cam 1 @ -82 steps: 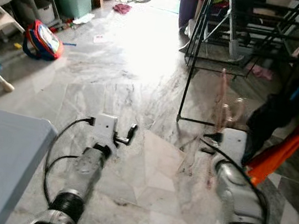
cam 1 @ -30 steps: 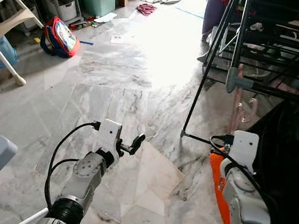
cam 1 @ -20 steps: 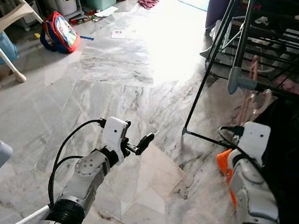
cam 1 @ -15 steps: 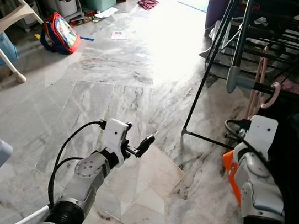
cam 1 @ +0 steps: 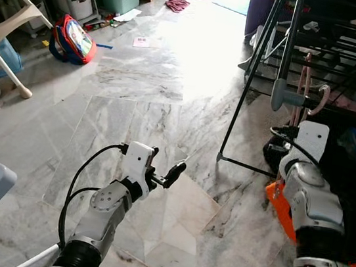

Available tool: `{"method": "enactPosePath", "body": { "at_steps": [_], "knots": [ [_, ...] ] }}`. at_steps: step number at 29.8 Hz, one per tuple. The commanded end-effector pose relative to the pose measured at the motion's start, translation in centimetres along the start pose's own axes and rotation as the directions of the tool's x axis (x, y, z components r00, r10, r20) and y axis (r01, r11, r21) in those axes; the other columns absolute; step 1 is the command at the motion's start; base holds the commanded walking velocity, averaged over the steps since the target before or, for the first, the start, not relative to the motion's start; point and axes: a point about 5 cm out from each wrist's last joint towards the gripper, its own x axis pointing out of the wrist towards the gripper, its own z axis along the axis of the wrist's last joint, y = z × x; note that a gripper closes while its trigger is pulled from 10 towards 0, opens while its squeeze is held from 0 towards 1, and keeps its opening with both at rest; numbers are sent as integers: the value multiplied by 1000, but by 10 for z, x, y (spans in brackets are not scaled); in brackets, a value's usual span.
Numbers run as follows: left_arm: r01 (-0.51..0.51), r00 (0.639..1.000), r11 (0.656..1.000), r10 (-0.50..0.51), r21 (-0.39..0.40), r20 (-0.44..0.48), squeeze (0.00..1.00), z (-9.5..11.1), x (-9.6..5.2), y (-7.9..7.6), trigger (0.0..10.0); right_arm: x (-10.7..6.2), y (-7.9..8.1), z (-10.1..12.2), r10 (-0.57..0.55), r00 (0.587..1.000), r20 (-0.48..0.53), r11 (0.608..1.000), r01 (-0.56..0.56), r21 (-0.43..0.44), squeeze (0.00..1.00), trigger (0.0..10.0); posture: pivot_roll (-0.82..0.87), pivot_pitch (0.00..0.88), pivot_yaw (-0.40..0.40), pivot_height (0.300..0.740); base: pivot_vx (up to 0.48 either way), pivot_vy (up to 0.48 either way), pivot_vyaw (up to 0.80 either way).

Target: Hang hanger

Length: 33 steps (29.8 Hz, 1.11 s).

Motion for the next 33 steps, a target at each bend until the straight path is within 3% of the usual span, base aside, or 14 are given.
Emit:
{"method": "enactPosePath", "body": {
  "at_steps": [1, 13, 27, 33],
  "knots": [
    [14, 1000, 1000, -14, -3, -13, 0, -3, -2, -3, 10000, 4, -7, 2, -10, 1000, -14, 1000, 11, 28, 0, 10000, -152, 175, 6, 740, 0, 0, 0],
    [26, 999, 1000, -26, -10, -24, 0, -6, -3, -7, 10000, 17, -9, -12, 23, 991, -134, 995, -10, 102, 0, 10000, -146, 174, -4, 740, 0, 0, 0],
    [39, 999, 999, -39, -6, -36, 0, -7, -2, -9, 10000, 20, -7, -32, 46, 980, -192, 993, -24, 114, 0, 10000, -144, 173, -3, 740, 0, 0, 0],
    [44, 998, 999, -44, -6, -41, 0, -8, -1, -11, 10000, 21, -6, -30, 53, 980, -190, 993, -32, 112, 0, 10000, -144, 172, -1, 740, 0, 0, 0]
  ]
}}
